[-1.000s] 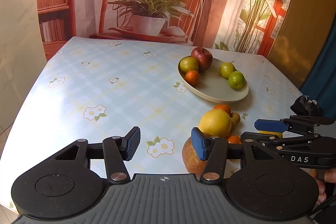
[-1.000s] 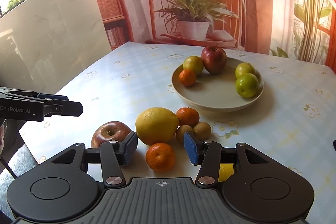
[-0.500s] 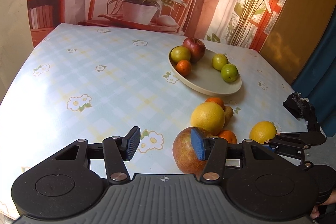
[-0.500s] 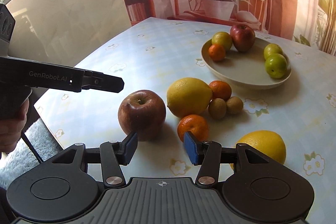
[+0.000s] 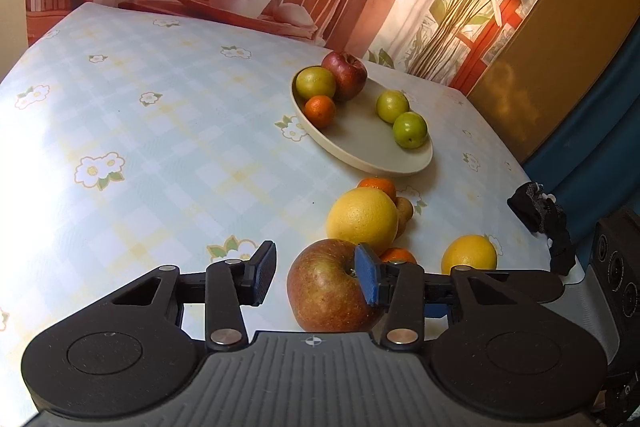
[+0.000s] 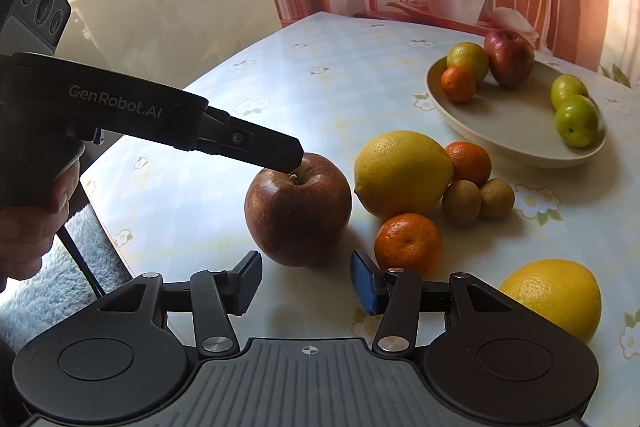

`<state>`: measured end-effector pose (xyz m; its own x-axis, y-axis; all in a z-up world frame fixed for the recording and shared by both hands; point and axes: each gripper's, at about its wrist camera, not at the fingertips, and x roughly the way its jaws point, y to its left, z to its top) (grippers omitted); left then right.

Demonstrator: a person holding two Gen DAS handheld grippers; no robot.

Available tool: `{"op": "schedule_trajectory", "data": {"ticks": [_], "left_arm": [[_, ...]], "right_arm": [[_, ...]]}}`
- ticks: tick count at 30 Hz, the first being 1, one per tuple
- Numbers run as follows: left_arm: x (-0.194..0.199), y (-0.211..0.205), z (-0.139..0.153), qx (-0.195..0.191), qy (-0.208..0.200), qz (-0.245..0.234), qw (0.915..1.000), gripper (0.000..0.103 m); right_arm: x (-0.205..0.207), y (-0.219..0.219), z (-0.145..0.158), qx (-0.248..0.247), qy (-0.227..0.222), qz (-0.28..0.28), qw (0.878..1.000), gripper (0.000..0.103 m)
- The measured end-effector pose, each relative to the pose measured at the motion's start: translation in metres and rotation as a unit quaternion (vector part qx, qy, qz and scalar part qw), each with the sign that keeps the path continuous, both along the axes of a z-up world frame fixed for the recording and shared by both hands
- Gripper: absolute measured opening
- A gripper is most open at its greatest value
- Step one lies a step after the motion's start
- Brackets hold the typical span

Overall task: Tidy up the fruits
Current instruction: 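Close both tools on a large red-brown apple from opposite sides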

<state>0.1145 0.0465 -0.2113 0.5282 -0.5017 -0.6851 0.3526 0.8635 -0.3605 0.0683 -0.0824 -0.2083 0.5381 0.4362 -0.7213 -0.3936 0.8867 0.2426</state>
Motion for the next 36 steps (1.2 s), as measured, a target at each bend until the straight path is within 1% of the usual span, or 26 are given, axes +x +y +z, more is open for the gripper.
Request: {"op": "schedule_trajectory", "data": {"ticks": [5, 11, 15, 24, 27, 30, 33, 36], "left_arm": [[0.007, 0.005, -0.011, -0.045, 0.031, 0.004, 0.9985, 0.041], [0.013, 0.008, -0.020, -0.075, 0.049, 0.003, 0.9960, 0.041], [0.014, 0.009, -0.023, -0.084, 0.050, 0.004, 0.9952, 0.041], [0.014, 0.013, -0.026, -0.091, 0.048, 0.004, 0.9947, 0.042], [0.016, 0.014, -0.029, -0.096, 0.056, 0.007, 0.9938, 0.045], [0.016, 0.012, -0.031, -0.092, 0.058, 0.007, 0.9941, 0.047], [0.017, 0.011, -0.031, -0.090, 0.057, 0.006, 0.9943, 0.047], [0.016, 0.011, -0.031, -0.087, 0.054, 0.005, 0.9947, 0.046]], "right_arm": [[0.004, 0.002, -0.003, 0.000, -0.002, 0.006, 1.000, 0.046], [0.008, 0.009, -0.004, -0.004, -0.010, 0.017, 1.000, 0.047], [0.011, 0.011, -0.005, -0.004, -0.013, 0.017, 1.000, 0.049], [0.013, 0.012, -0.006, -0.003, -0.013, 0.013, 1.000, 0.049], [0.014, 0.012, -0.005, -0.002, -0.007, 0.012, 1.000, 0.050], [0.015, 0.014, -0.006, -0.004, -0.006, 0.013, 1.000, 0.051], [0.019, 0.014, -0.006, 0.002, 0.000, 0.006, 1.000, 0.053], [0.022, 0.018, -0.005, -0.001, 0.000, 0.000, 1.000, 0.054]]}}
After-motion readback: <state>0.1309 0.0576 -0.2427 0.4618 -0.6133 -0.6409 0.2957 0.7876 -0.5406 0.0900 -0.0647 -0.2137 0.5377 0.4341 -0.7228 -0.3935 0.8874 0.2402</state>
